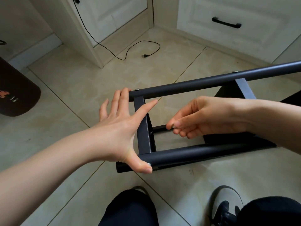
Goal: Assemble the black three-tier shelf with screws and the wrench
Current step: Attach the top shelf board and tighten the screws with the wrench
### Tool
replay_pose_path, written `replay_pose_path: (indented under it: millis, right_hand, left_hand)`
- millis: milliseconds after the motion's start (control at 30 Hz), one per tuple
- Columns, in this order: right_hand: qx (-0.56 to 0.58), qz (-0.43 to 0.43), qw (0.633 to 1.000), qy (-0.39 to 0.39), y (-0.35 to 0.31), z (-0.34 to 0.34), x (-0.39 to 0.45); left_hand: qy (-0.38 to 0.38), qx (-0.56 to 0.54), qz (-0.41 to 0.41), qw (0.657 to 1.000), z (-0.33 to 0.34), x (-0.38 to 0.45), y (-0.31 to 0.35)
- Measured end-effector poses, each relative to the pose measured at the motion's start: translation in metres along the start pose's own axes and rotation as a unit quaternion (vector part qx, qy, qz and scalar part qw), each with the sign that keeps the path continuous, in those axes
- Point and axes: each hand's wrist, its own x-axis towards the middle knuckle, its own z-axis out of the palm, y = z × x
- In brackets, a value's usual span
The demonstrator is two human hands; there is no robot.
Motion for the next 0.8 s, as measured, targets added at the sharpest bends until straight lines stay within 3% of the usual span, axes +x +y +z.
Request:
replay_pose_path:
  millis: [300, 567, 800]
  right_hand:
    - [0.081, 0.041, 0.993, -0.07, 0.002, -0.002, 0.015]
    - [-0.015, 0.09, 0.994, -0.056, -0.007, 0.023, 0.041]
    - [-0.025, 0.138, 0.987, -0.079, -0.007, 0.043, 0.059]
  left_hand:
    - [0.003, 0.001, 0.001, 1.0, 0.0, -0.001, 0.001]
    - [0.003, 0.004, 0.0, 1.0, -0.001, -0.001, 0.003]
    - [0.002, 0.006, -0.004, 1.0, 0.0, -0.001, 0.003]
